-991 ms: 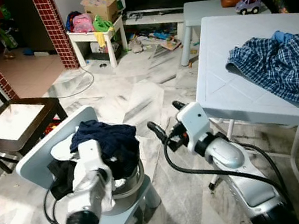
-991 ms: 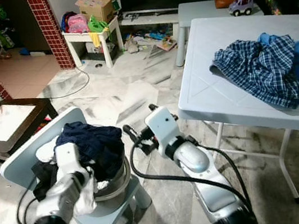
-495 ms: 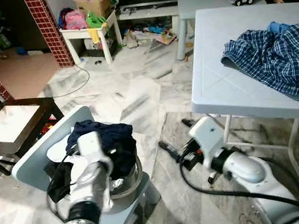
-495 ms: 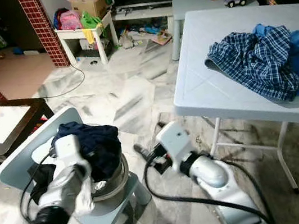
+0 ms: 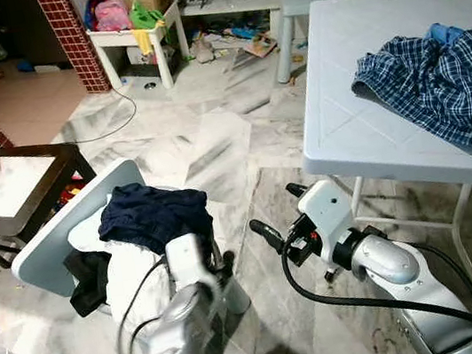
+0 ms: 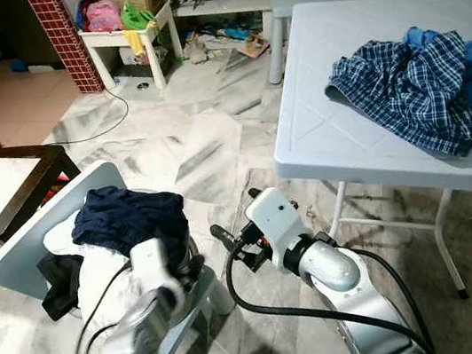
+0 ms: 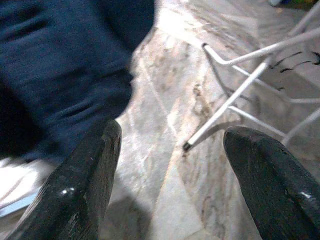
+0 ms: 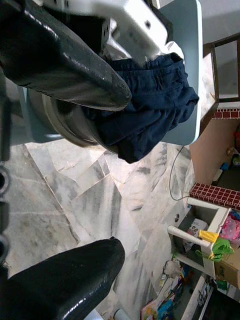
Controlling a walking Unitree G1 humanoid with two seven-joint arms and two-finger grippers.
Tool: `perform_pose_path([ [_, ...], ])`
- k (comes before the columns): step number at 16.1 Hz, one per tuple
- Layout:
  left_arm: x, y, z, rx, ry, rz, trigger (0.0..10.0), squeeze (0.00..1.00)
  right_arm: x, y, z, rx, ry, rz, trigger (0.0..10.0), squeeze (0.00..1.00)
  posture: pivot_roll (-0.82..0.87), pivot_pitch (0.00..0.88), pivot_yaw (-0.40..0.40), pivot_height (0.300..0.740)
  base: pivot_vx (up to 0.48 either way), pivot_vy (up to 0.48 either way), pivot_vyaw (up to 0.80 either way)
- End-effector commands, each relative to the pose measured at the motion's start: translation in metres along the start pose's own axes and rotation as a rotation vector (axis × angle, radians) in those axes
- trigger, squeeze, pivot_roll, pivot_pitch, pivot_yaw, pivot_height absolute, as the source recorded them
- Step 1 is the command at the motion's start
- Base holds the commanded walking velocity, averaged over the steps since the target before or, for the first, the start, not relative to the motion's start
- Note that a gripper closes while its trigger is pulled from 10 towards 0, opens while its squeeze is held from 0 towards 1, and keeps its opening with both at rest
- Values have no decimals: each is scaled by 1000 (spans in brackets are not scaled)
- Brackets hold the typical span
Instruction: Hang hanger
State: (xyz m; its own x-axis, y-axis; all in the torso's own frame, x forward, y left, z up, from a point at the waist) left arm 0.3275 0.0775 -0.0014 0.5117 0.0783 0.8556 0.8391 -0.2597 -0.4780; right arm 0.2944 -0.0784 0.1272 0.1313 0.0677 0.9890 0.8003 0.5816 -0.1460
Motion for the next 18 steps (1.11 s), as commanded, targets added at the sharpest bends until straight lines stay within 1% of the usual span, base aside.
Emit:
perform_pose_path([
  [1, 2, 2, -2, 7, 23, -5, 10000, 0, 9, -1, 4, 13, -9, -24, 10000, 0, -209, 106, 36, 740, 0, 0, 0],
  [2, 6, 2, 1, 21, 26, -3, 10000, 0, 9, -2, 3, 8, -8, -24, 10000, 0, -218, 106, 42, 740, 0, 0, 0],
  [4, 8, 4, 8, 37, 5, 4, 10000, 0, 9, -3, 3, 2, -6, -23, 10000, 0, -230, 111, 49, 740, 0, 0, 0],
  [5, 11, 5, 20, 104, -15, 2, 10000, 0, 8, -5, 3, -2, -5, -22, 10000, 0, -238, 114, 53, 740, 0, 0, 0],
  [6, 14, 5, 29, 158, -15, -5, 10000, 0, 8, -6, 2, -5, -5, -20, 10000, 0, -238, 114, 53, 740, 0, 0, 0],
  [7, 20, 4, 34, 201, -31, -29, 10000, 0, 8, -7, 1, -11, -3, -18, 10000, 0, -240, 114, 55, 740, 0, 0, 0],
  [8, 22, 3, 34, 220, -46, -39, 10000, 0, 7, -8, 0, -17, 0, -15, 10000, 0, -235, 115, 51, 740, 0, 0, 0],
  [9, 19, 4, 30, 204, -57, -28, 10000, 0, 7, -8, 0, -16, 0, -14, 10000, 0, -235, 115, 51, 740, 0, 0, 0],
  [10, 12, 4, 27, 189, -60, -9, 10000, 0, 8, -7, 1, -9, 1, -18, 10000, 0, -237, 118, 47, 740, 0, 0, 0],
  [11, 3, 4, 29, 196, -83, 16, 10000, 0, 11, -6, 4, 7, 1, -25, 10000, 0, -244, 121, 43, 740, 0, 0, 0],
  [13, 2, 4, 35, 232, -89, 23, 10000, 0, 13, -7, 4, 9, 2, -27, 10000, 0, -256, 124, 42, 740, 0, 0, 0],
  [14, 6, 3, 41, 267, -105, 17, 10000, 0, 11, -10, 2, 2, -4, -18, 10000, 0, -257, 126, 42, 740, 0, 0, 0],
  [15, 8, 2, 43, 278, -111, 14, 10000, 0, 10, -11, 2, 0, -6, -13, 10000, 0, -257, 126, 42, 740, 0, 0, 0],
  [16, 9, 1, 44, 286, -118, 12, 10000, 0, 9, -12, 1, -1, -5, -11, 10000, 0, -254, 127, 42, 740, 0, 0, 0],
  [18, 5, -10, 39, 294, -140, 6, 10000, 0, 7, -11, 3, 2, -1, -7, 10000, 0, -239, 135, 39, 740, 0, 0, 0],
])
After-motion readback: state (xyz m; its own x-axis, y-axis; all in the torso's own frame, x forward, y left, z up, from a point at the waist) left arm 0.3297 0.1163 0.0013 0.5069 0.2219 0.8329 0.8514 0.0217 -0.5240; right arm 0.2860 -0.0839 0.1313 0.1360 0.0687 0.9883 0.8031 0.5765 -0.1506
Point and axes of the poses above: a point about 5 cm out from each wrist's last joint towards the gripper, its own y axis pointing out of the wrist towards the gripper, its own x axis along the axis of the wrist's last joint, z = x × y, the point moved 4 cm from there along y, pointing out of the wrist towards the gripper, and after that the axes turned 13 degrees about y, right-handed, at the moved point
